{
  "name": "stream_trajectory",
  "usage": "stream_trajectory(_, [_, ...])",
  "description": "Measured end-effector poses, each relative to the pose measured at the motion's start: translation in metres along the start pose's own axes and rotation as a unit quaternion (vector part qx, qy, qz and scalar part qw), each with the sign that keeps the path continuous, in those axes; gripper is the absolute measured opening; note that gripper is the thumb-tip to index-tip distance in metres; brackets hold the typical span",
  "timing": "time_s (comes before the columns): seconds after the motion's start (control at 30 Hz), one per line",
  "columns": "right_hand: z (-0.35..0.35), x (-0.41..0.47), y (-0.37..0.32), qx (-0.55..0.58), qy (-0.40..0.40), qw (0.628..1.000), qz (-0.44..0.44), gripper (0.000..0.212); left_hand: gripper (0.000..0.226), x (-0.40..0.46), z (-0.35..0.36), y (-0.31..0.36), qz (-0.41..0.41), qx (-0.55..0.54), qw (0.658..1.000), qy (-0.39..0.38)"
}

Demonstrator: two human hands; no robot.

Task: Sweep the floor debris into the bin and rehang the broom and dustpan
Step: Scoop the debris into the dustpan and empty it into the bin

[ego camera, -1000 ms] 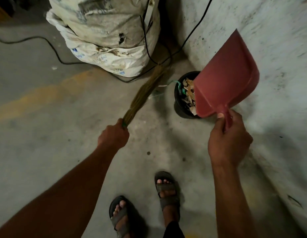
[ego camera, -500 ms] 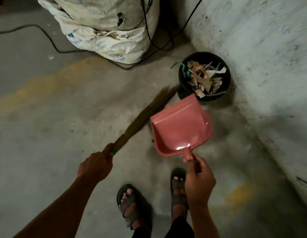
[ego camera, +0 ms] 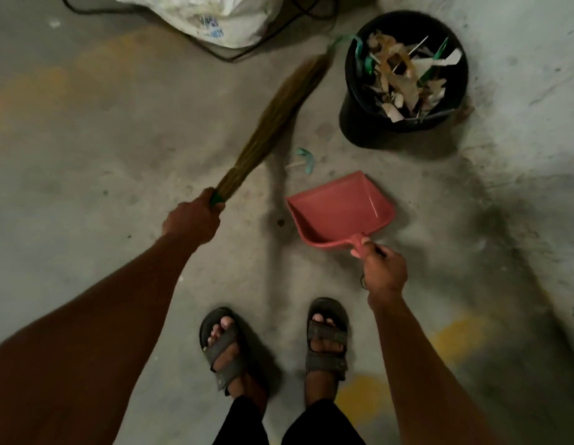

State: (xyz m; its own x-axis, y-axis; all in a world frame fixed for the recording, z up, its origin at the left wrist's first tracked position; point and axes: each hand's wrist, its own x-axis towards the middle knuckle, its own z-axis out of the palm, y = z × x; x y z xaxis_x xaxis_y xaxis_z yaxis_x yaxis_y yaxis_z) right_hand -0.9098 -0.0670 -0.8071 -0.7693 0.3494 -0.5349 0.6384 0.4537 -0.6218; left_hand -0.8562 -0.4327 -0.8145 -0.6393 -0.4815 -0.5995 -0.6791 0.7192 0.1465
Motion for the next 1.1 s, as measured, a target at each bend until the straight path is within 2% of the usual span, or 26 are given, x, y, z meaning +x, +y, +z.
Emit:
stream_trajectory(0.17, [0.008, 0.056, 0.014, -0.059, -0.011, 0.998, -0.017, 0.044, 0.055, 0.025, 0.052, -0.016, 0.021, -0.025, 0.999, -0.013])
stream_trajectory(0.33, [0.012, 0.091, 0.034, -0.084, -0.045, 0.995, -0.022, 0.048, 0.062, 0.020, 0.093, -0.040, 0.060, -0.082, 0.995, 0.007])
stream_trajectory(0.43, [0.014, 0.101, 0.041, -0.086, -0.067, 0.994, -0.029, 0.065, 0.067, 0.015, 0.108, -0.052, 0.076, -0.099, 0.992, 0.003])
stream_trajectory(0.5, [0.014, 0.109, 0.044, -0.094, -0.073, 0.993, -0.027, 0.063, 0.068, 0.013, 0.116, -0.060, 0.096, -0.101, 0.990, -0.003])
stream_trajectory(0.7, [0.014, 0.110, 0.054, -0.100, -0.096, 0.990, -0.035, 0.055, 0.041, -0.008, 0.124, -0.078, 0.149, -0.128, 0.980, 0.001])
stream_trajectory(0.77, [0.015, 0.103, 0.056, -0.088, -0.106, 0.990, -0.038, 0.051, 0.038, -0.019, 0.122, -0.079, 0.136, -0.144, 0.980, 0.019])
stream_trajectory(0.93, [0.010, 0.070, 0.058, -0.055, -0.124, 0.989, -0.065, 0.043, 0.051, -0.044, 0.106, -0.065, 0.040, -0.185, 0.981, 0.050])
stream_trajectory(1.1, [-0.017, 0.028, 0.033, -0.009, -0.119, 0.986, -0.112, 0.030, 0.057, -0.058, 0.082, -0.038, -0.020, -0.232, 0.970, 0.068])
